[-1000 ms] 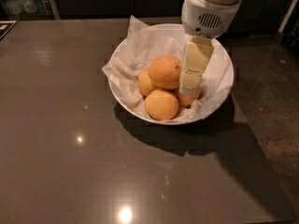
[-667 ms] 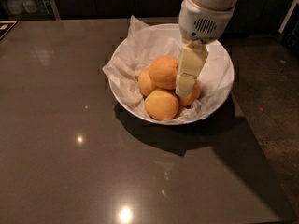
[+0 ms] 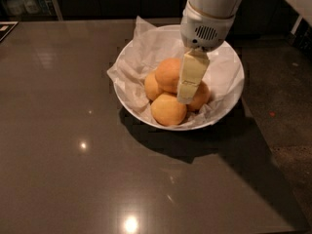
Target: Pick orange from white bowl
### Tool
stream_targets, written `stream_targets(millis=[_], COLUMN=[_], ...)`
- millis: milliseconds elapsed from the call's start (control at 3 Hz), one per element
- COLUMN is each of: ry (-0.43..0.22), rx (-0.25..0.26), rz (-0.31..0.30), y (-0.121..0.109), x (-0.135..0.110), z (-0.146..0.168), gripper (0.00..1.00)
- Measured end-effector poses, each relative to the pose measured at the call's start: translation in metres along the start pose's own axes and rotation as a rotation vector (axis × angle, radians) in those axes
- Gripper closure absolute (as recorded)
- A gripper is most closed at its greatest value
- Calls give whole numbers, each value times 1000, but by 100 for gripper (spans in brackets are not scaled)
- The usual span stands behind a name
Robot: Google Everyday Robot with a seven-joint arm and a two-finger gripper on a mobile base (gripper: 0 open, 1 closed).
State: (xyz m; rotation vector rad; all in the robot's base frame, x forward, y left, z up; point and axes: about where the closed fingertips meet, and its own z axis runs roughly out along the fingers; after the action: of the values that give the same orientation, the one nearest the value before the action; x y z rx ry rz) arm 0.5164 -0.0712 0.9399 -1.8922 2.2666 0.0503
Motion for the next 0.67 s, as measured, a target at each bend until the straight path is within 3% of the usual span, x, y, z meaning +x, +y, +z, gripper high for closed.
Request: stream_targets(millis=[667], ry=[27], rx=[-21], rz=[-12], y=[-1], x=[-9], z=[16], gripper=[16])
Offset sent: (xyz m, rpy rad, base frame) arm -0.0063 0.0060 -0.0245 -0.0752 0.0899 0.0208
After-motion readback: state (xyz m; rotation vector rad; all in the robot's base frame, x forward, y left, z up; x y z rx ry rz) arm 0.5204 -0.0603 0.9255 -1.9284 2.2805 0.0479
